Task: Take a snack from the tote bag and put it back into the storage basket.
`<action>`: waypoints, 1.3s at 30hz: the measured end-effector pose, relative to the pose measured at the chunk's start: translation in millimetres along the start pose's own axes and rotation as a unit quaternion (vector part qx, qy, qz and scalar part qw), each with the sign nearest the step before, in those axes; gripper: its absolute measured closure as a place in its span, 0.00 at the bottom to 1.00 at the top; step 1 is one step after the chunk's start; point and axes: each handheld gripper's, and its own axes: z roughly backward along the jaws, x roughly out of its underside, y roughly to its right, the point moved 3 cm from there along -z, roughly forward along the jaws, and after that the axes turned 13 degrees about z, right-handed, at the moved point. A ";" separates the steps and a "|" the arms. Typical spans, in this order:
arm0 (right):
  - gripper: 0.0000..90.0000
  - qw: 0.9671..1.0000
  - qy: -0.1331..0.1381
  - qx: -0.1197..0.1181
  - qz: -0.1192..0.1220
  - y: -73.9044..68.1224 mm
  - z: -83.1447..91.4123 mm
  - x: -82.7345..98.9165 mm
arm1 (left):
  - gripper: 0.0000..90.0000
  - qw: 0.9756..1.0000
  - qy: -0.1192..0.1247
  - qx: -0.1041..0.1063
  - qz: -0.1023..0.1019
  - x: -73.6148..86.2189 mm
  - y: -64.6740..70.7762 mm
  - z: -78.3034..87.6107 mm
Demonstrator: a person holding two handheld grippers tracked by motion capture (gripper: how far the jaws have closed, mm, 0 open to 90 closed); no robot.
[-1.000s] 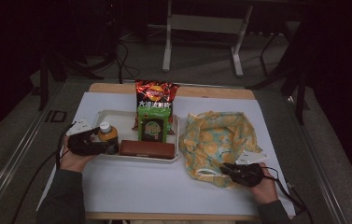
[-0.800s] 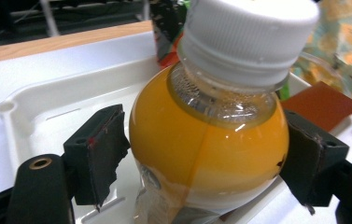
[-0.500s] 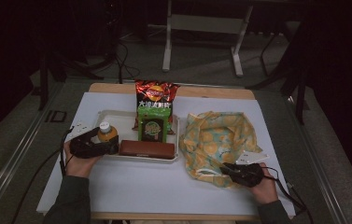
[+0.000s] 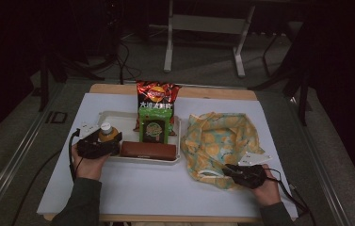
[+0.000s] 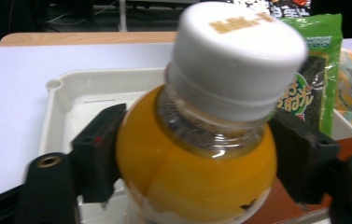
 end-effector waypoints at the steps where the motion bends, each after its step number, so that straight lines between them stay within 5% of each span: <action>1: 0.82 1.000 0.000 0.000 0.000 0.0 0.0 0.0 | 0.31 1.000 -0.001 0.002 0.004 -0.1 -0.7 0.3; 10: 0.82 1.000 0.000 0.000 0.000 -0.2 -0.3 -0.1 | 0.32 1.000 -0.012 0.017 -0.006 -1.1 -2.6 0.7; 21: 0.82 1.000 -0.001 0.000 0.001 -0.3 -0.9 0.1 | 0.32 0.996 -0.031 0.075 -0.030 -3.6 -11.7 1.5; 33: 0.82 1.000 -0.003 -0.002 0.000 -0.8 -1.5 0.4 | 0.31 0.995 -0.035 0.092 -0.028 -4.4 -14.8 1.5; 36: 0.82 1.000 -0.003 -0.003 0.002 -0.5 -1.2 0.5 | 0.28 0.994 -0.033 0.107 -0.011 -4.6 -18.0 3.9; 39: 0.82 1.000 -0.002 -0.003 0.001 -0.5 -1.1 0.5 | 0.27 0.994 -0.032 0.103 -0.022 -3.2 -18.2 8.1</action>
